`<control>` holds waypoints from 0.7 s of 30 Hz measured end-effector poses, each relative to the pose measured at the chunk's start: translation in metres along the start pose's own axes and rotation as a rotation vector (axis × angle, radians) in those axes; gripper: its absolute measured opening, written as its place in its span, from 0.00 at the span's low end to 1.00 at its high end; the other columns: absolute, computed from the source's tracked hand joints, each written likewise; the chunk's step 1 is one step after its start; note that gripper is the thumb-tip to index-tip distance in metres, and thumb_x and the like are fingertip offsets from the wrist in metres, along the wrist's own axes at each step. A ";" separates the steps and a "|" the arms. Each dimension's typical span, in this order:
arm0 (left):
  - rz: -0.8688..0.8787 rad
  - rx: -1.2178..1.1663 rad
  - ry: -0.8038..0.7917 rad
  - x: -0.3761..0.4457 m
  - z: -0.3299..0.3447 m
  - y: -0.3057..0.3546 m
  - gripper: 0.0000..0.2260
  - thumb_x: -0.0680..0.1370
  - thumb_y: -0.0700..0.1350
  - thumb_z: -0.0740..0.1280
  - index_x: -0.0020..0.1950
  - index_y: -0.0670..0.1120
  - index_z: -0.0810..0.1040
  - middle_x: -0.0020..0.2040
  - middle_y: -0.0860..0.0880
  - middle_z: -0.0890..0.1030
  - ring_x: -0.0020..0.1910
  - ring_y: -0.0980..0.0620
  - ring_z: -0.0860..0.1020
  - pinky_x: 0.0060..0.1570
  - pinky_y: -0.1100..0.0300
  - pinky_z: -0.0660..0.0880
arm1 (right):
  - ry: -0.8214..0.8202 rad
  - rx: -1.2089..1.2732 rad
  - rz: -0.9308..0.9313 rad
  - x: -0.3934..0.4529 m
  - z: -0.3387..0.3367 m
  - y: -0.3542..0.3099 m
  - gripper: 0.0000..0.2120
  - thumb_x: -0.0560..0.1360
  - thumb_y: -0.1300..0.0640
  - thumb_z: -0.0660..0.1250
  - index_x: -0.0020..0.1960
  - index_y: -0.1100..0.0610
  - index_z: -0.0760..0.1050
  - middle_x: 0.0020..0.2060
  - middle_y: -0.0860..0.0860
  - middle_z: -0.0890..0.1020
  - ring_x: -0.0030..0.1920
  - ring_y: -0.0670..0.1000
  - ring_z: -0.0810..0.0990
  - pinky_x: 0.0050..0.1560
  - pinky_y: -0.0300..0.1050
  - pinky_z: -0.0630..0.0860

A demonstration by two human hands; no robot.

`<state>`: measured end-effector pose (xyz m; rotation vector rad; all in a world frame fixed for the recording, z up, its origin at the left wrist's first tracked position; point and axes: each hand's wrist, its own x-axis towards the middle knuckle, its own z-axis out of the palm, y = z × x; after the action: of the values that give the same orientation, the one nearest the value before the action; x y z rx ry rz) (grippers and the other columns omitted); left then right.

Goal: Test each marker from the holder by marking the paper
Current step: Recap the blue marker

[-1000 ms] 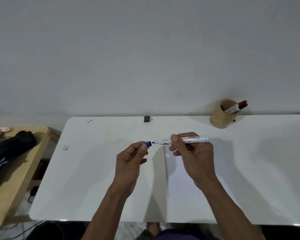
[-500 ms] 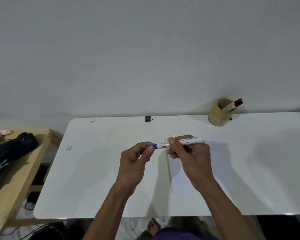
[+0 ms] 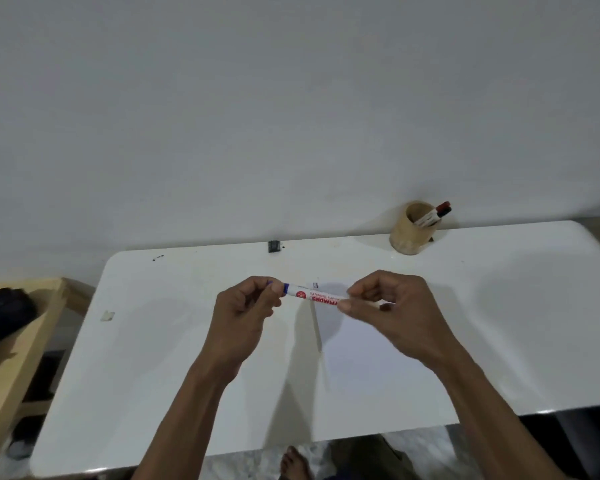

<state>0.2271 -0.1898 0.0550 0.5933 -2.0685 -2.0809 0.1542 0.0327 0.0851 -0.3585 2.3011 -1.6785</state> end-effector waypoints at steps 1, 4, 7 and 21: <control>0.010 0.001 -0.003 0.003 0.008 0.004 0.07 0.80 0.45 0.68 0.45 0.48 0.84 0.37 0.50 0.82 0.41 0.53 0.79 0.51 0.49 0.78 | -0.011 -0.099 -0.016 0.000 -0.002 0.002 0.07 0.67 0.57 0.82 0.42 0.54 0.85 0.36 0.49 0.87 0.36 0.46 0.83 0.34 0.39 0.77; 0.072 0.027 -0.015 0.013 0.036 0.015 0.06 0.79 0.45 0.69 0.43 0.48 0.84 0.36 0.54 0.83 0.38 0.57 0.79 0.45 0.61 0.78 | -0.014 -0.238 -0.043 -0.002 -0.003 0.012 0.08 0.69 0.56 0.81 0.46 0.48 0.84 0.38 0.44 0.86 0.38 0.45 0.83 0.37 0.40 0.79; 0.132 0.141 -0.078 0.024 0.065 0.022 0.05 0.77 0.47 0.72 0.42 0.48 0.84 0.38 0.55 0.85 0.38 0.58 0.81 0.40 0.67 0.76 | -0.043 -0.261 -0.014 -0.002 -0.006 0.022 0.19 0.72 0.58 0.77 0.60 0.44 0.78 0.45 0.42 0.84 0.41 0.44 0.83 0.40 0.34 0.78; 0.033 0.416 -0.079 0.100 0.173 0.004 0.17 0.73 0.53 0.75 0.58 0.49 0.80 0.47 0.54 0.84 0.45 0.60 0.81 0.46 0.65 0.78 | 0.499 -0.090 -0.100 0.080 -0.121 0.042 0.35 0.75 0.62 0.74 0.73 0.44 0.60 0.43 0.43 0.85 0.40 0.38 0.86 0.39 0.26 0.76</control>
<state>0.0700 -0.0674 0.0364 0.5285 -2.5590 -1.6859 0.0345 0.1243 0.0746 -0.0734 2.7565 -1.8870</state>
